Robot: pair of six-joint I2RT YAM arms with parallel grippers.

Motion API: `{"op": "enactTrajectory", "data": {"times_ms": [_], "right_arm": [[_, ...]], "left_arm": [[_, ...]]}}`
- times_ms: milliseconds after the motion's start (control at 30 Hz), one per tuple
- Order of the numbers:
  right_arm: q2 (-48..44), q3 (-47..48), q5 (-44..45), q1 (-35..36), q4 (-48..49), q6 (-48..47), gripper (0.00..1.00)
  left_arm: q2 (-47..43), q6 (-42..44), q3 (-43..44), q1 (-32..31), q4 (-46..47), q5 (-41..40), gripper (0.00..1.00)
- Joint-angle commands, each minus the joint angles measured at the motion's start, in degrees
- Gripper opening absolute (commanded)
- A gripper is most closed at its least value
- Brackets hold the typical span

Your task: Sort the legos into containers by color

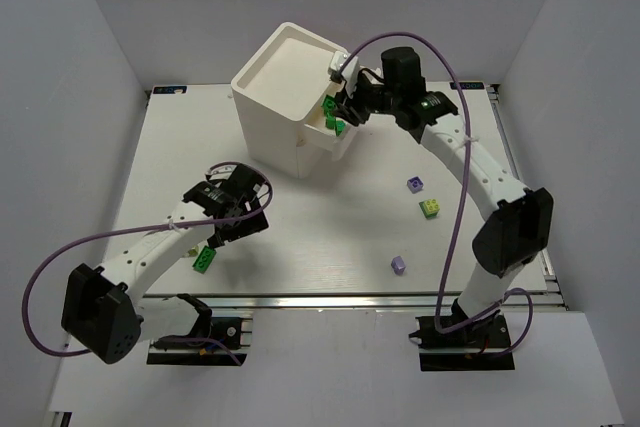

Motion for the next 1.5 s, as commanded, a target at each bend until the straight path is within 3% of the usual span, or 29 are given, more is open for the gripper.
{"op": "enactTrajectory", "data": {"times_ms": [0,67,100,200,400,600,700,833,1000,1167,1400,1467], "right_arm": [[4.0,7.5,-2.3,-0.8,0.0,4.0,0.04],[6.7,10.4,-3.2,-1.4,-0.9,4.8,0.15],[7.4,11.0,-3.2,-1.7,-1.0,5.2,0.27],[9.5,13.0,-3.3,-2.1,-1.4,6.3,0.45],[9.9,13.1,-4.1,-3.5,-1.3,7.7,0.57],[6.4,11.1,-8.4,-5.6,0.2,9.6,0.57],[0.8,6.1,-19.6,-7.5,2.3,8.7,0.52],[-11.7,-12.1,-32.8,-9.3,10.7,7.5,0.50],[-20.4,-25.0,-36.6,-10.1,10.8,4.6,0.57],[-27.0,-31.7,-37.4,-11.2,8.6,0.6,0.59],[-32.3,-38.9,-37.9,-13.6,11.1,1.8,0.59],[-33.0,-40.6,-38.1,-14.4,13.9,3.5,0.59]], "left_arm": [[-4.4,-1.9,0.9,1.0,-0.3,2.7,0.98],[-5.5,-4.6,0.7,1.0,-1.0,3.2,0.98],[-6.5,-5.7,0.6,1.0,-1.4,3.5,0.98],[-8.4,-9.8,0.4,1.0,-2.5,3.9,0.98],[-8.1,-11.6,-1.3,2.1,-3.0,3.8,0.98],[-3.9,-9.8,-0.2,4.1,-1.8,5.6,0.98],[-1.3,-10.8,0.6,7.0,-3.9,5.3,0.97],[1.2,-15.3,0.2,10.9,-7.0,7.7,0.90],[4.8,-16.0,0.8,17.1,-7.1,9.9,0.90],[10.9,-9.9,6.2,21.6,-7.5,10.9,0.94],[12.3,12.6,10.7,23.5,-4.4,13.5,0.98],[13.2,15.0,11.2,24.6,-6.6,13.2,0.98]]}}
